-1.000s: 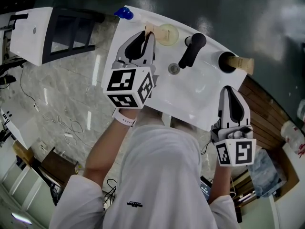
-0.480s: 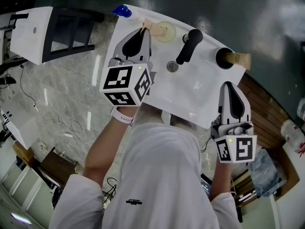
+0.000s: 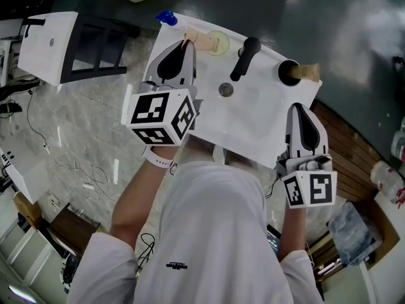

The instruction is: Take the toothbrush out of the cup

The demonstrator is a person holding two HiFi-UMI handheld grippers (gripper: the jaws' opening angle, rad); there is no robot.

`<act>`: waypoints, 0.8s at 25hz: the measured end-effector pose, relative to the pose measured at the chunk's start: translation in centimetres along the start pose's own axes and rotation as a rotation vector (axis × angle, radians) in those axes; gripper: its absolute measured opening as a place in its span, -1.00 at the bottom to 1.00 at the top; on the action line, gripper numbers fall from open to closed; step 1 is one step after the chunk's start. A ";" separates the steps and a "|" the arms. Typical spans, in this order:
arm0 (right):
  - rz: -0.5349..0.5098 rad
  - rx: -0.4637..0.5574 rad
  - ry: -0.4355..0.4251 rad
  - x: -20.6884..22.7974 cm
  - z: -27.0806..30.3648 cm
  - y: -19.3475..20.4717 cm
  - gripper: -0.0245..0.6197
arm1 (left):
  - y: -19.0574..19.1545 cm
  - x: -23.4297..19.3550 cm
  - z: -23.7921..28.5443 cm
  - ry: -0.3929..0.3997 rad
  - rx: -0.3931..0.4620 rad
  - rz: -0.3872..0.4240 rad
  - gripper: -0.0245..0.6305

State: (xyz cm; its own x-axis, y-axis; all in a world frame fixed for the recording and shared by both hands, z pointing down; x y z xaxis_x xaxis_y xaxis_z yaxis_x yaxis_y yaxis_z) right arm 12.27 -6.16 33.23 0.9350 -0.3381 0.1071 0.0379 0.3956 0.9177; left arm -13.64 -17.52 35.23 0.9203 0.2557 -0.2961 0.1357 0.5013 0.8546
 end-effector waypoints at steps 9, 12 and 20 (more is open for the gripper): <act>-0.043 0.077 0.021 -0.4 -3.2 -2.2 -0.90 | -1.4 1.3 -6.5 -0.014 0.079 0.023 -0.90; -0.056 0.097 0.019 -0.8 -4.1 -2.9 -0.90 | -1.6 1.5 -8.8 -0.021 0.097 0.017 -0.90; -0.073 0.112 0.018 -1.3 -5.9 -3.4 -0.90 | -0.2 3.1 -13.3 -0.010 0.084 0.014 -0.90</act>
State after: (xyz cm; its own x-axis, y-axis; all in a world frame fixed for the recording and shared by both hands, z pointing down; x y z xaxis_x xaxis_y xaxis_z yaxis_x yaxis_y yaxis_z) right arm 13.01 -2.06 27.76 0.9373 -0.3470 0.0330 0.0669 0.2722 0.9599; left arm -15.67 -5.84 28.41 0.9260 0.2537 -0.2796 0.1523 0.4267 0.8915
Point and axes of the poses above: the fingertips, and each gripper's own axes: z forward along the fingers, x to its right, y out of its underside, the point moved 6 cm from there along -z, backward along the fingers, and after that the axes turned 5 degrees about -z, right-handed, at the moved point
